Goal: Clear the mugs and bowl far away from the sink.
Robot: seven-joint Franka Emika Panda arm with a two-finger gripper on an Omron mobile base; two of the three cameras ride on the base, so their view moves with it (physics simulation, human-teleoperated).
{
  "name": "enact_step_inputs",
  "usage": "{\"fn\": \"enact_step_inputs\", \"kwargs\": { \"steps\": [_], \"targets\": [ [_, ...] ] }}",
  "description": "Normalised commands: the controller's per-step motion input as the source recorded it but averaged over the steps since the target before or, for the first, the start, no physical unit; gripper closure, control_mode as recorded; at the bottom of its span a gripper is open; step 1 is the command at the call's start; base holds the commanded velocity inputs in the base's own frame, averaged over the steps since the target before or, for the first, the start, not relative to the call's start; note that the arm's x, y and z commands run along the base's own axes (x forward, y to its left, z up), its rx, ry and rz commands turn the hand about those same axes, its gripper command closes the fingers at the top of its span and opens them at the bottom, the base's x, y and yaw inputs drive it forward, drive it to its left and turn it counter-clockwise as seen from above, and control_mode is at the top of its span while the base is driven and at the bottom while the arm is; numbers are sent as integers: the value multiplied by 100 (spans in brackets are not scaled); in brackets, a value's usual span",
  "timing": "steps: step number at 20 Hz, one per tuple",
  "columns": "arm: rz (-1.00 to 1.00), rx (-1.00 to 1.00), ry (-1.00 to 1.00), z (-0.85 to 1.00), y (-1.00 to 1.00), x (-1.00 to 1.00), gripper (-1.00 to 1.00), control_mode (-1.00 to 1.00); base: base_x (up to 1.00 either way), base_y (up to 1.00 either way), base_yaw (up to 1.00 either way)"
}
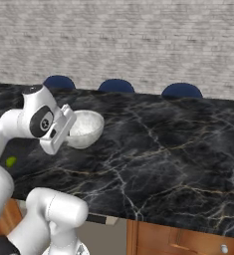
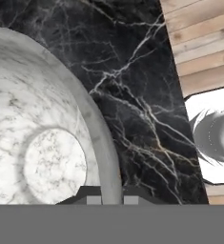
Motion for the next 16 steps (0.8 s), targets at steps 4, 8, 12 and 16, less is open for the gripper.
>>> {"fn": "enact_step_inputs", "kwargs": {
  "steps": [4,8,12,16],
  "targets": [
    [20,1,-8,12,-9,-43,100,-100,0,0,0],
    [16,0,-8,6,-29,-83,100,-100,0,0,0],
    [10,5,-3,12,-4,-86,100,-100,0,0,0],
    [12,7,-10,19,0,-69,100,-100,0,0,0]
  ]
}}
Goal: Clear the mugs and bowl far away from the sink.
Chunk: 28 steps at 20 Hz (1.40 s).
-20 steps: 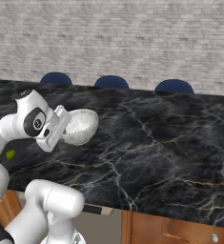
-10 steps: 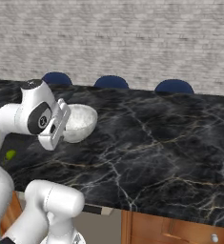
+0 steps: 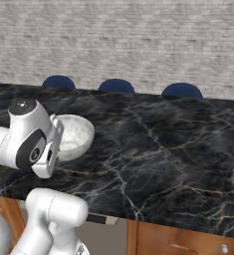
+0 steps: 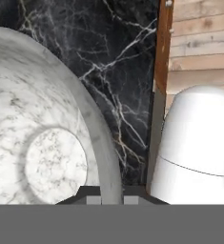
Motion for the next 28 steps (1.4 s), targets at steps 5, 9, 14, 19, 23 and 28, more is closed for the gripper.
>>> {"fn": "enact_step_inputs", "kwargs": {
  "steps": [5,9,14,19,23,28],
  "targets": [
    [2,2,-44,32,-1,-71,100,-100,0,0,0],
    [0,11,-31,46,-3,-64,100,-100,0,0,0],
    [0,3,-5,16,-1,-15,100,100,-35,-12,-5],
    [0,0,0,0,0,0,100,100,1,0,-91],
    [0,0,0,0,0,0,100,100,0,0,-100],
    [0,0,0,0,0,0,100,100,0,0,-100]
  ]
}}
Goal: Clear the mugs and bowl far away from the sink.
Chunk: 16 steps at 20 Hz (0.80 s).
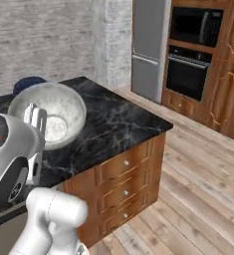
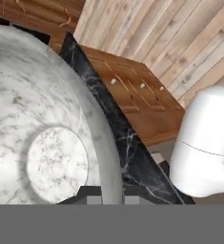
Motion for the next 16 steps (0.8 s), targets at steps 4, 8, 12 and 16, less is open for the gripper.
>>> {"fn": "enact_step_inputs", "kwargs": {
  "steps": [4,8,12,16],
  "targets": [
    [0,0,0,0,0,0,100,100,0,0,-100],
    [0,0,0,0,0,0,100,100,0,0,-100],
    [0,0,0,0,0,0,100,100,0,0,-100],
    [0,0,0,0,0,0,100,100,0,0,-100]
  ]
}}
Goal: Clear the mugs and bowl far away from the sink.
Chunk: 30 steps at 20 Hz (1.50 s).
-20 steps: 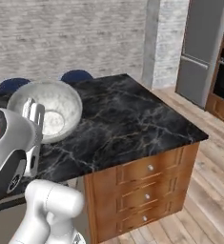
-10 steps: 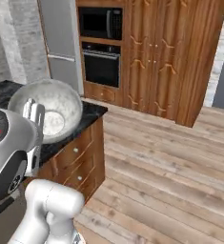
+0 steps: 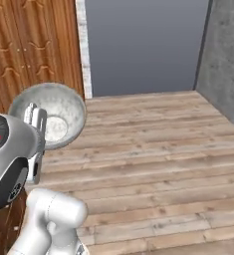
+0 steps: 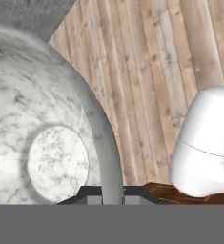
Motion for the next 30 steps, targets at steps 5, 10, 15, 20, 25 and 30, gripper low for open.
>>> {"fn": "enact_step_inputs", "kwargs": {
  "steps": [5,10,15,20,25,30],
  "targets": [
    [0,0,0,0,0,0,100,100,0,0,-100],
    [0,0,0,0,0,0,100,100,0,0,-100],
    [0,0,0,0,0,0,100,100,21,10,-94],
    [0,0,0,0,0,0,100,100,90,77,-72],
    [0,0,0,0,0,0,100,100,100,86,-51],
    [0,0,0,0,0,0,100,100,100,35,-29]
  ]
}}
